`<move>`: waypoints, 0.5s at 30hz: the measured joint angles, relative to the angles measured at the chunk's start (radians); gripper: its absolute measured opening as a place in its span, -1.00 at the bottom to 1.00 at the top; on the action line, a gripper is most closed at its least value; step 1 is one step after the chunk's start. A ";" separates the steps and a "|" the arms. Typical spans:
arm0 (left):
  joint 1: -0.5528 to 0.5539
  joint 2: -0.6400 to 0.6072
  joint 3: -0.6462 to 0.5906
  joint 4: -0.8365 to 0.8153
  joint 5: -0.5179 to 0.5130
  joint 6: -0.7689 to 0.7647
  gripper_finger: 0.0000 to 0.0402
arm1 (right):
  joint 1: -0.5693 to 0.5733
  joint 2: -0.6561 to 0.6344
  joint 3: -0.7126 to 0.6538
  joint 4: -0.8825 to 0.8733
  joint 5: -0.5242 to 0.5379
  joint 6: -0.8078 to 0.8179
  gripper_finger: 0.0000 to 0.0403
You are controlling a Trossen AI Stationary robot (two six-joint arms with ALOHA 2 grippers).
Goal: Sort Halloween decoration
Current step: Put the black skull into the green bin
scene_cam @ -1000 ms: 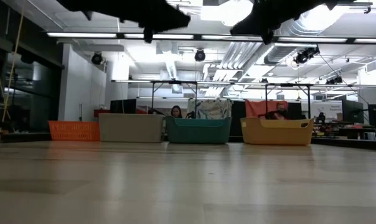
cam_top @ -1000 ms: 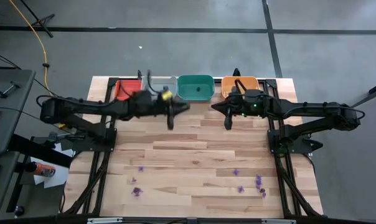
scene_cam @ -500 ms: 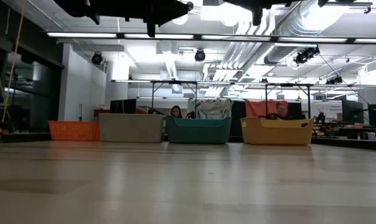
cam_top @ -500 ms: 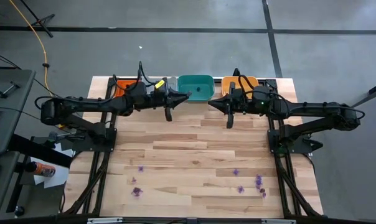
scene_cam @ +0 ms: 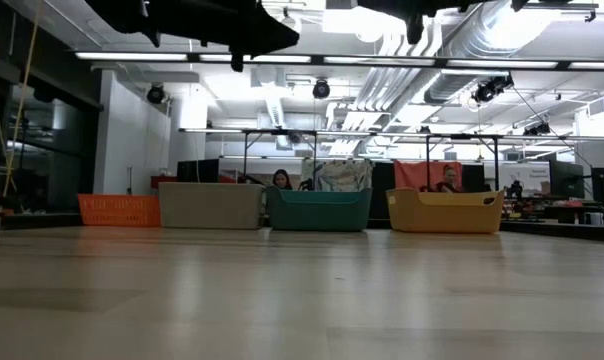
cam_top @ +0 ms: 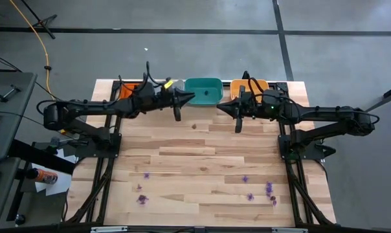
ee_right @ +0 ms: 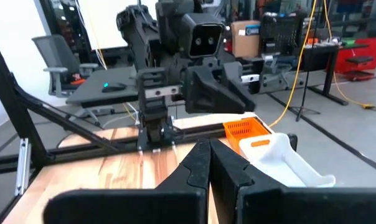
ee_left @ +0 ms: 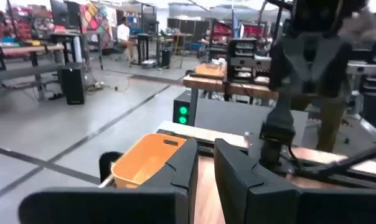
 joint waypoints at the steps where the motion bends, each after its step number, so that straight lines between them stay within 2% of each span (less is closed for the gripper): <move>1: -0.001 0.001 0.000 -0.016 0.002 0.001 -0.81 | 0.000 0.000 0.000 -0.010 0.000 0.000 -1.00; 15: -0.003 -0.003 0.000 -0.063 0.004 0.008 -0.80 | -0.004 0.000 0.000 -0.049 0.029 -0.026 -1.00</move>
